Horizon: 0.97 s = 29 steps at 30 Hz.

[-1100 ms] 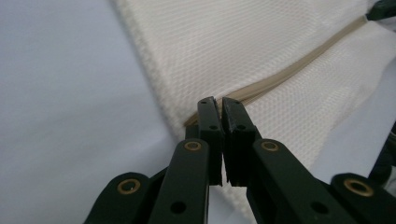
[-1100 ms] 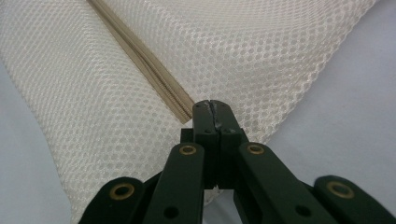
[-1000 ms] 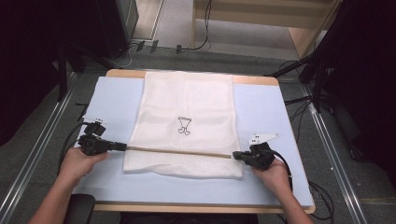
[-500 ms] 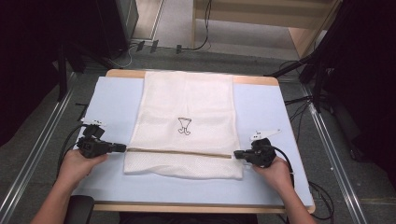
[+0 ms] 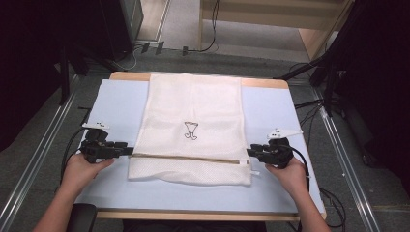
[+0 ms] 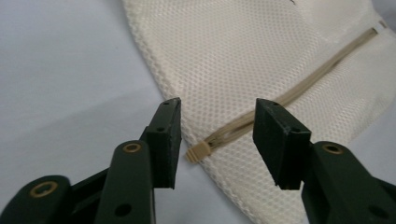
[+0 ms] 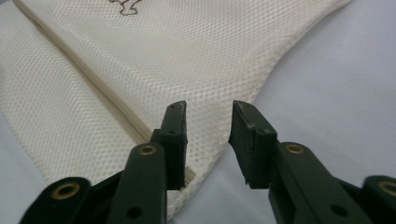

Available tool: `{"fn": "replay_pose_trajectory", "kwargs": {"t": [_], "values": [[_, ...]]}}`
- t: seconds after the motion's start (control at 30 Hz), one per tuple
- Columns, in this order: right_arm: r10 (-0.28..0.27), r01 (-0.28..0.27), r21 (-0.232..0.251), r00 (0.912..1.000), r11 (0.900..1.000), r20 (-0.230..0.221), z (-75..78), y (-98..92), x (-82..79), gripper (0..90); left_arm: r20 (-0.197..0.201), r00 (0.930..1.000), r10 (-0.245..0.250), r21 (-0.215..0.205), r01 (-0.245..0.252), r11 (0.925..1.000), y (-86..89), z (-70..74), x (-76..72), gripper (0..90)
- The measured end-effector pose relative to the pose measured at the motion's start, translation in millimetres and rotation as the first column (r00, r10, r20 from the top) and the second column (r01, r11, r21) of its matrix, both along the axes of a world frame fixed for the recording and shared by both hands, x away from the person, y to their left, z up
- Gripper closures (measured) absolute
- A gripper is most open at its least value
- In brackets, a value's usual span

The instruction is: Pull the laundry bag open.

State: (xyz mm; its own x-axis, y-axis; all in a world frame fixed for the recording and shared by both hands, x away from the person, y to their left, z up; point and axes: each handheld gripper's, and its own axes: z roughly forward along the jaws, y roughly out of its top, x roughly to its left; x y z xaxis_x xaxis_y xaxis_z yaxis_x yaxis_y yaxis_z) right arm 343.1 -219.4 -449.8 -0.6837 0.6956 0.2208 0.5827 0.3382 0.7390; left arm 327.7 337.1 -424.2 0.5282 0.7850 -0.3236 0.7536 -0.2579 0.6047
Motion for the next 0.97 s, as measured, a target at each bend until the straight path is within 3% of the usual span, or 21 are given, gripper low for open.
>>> {"fn": "replay_pose_trajectory", "kwargs": {"t": [0.13, 0.27, 0.5, 0.63, 0.97], "values": [[-0.018, 0.018, -0.008, 0.9995, 1.0, 0.027, -2.4, -8.9, 2.4, 61.8, 0.023, 0.9992, 0.032, 0.019, -0.032, 0.9993, 6.0, -1.0, 1.7, 46.9], [-0.044, 0.044, -0.014, 0.999, 0.999, 0.005, -9.4, -18.2, 7.4, 54.9, 0.033, 0.9968, 0.073, 0.014, -0.074, 0.9972, 13.6, -1.6, 3.0, 43.2], [-0.103, 0.104, 0.006, 0.9945, 0.995, -0.018, -15.6, -31.4, 14.0, 47.1, 0.049, 0.9918, 0.118, 0.056, -0.12, 0.9912, 21.8, -3.1, 4.1, 40.8], [-0.111, 0.111, 0.002, 0.993, 0.994, -0.04, -18.6, -31.9, 15.6, 45.4, 0.048, 0.9898, 0.134, 0.058, -0.137, 0.9889, 24.8, -3.7, 5.0, 38.9], [-0.141, 0.141, -0.001, 0.9892, 0.99, -0.042, -21.0, -32.2, 17.3, 40.6, 0.042, 0.9884, 0.146, 0.051, -0.148, 0.9876, 26.6, -5.0, 6.1, 37.0]]}}
